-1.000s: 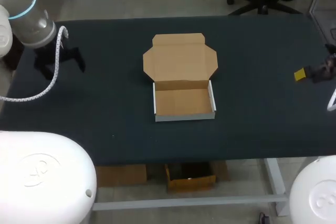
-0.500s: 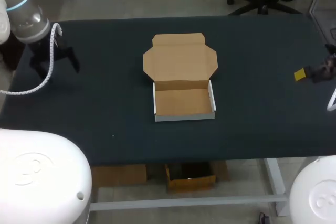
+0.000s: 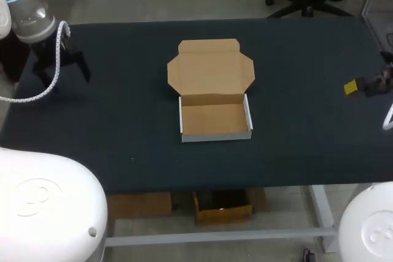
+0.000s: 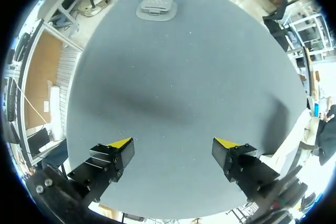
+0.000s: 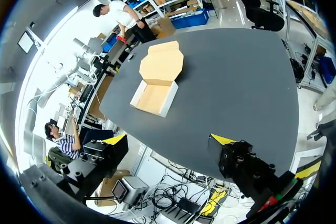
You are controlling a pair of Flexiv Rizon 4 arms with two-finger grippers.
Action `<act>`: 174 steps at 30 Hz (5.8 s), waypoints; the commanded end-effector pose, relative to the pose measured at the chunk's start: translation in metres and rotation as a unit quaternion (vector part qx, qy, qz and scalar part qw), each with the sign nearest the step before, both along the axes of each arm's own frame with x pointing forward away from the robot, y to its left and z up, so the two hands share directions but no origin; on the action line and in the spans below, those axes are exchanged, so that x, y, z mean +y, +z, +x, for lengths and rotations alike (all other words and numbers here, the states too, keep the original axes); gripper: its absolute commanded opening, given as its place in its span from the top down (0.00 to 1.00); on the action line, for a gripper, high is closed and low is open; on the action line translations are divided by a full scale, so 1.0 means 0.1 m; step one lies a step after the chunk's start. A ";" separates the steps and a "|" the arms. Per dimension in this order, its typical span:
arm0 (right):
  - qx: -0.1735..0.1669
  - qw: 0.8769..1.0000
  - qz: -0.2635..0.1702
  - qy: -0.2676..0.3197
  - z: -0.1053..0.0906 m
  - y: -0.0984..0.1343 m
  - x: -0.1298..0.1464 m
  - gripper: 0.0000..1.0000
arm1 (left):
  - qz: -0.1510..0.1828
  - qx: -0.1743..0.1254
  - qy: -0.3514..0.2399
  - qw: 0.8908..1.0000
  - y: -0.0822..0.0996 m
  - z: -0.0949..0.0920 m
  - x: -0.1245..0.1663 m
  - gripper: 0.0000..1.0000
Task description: Assemble the packaging by folding the flat box into shape, placing the metal phone stand inside, and closing the box properly
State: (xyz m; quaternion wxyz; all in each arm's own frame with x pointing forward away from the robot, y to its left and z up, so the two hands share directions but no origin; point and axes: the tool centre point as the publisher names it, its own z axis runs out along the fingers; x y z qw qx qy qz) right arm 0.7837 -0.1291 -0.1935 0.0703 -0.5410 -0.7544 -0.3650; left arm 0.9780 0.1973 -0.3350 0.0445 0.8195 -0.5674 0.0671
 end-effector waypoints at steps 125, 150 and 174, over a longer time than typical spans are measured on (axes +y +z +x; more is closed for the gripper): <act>0.001 1.000 0.001 0.001 -0.01 0.02 -0.01 0.00 | 0.083 -0.036 -0.093 0.992 -0.49 0.97 0.75 0.00; 0.001 1.000 0.001 0.001 -0.01 0.02 -0.01 0.00 | 0.079 -0.025 -0.051 0.995 -0.45 1.10 0.70 0.00; 0.001 1.000 0.001 0.001 -0.01 0.02 -0.01 0.00 | 0.082 -0.011 -0.017 0.996 -0.52 1.26 0.75 0.00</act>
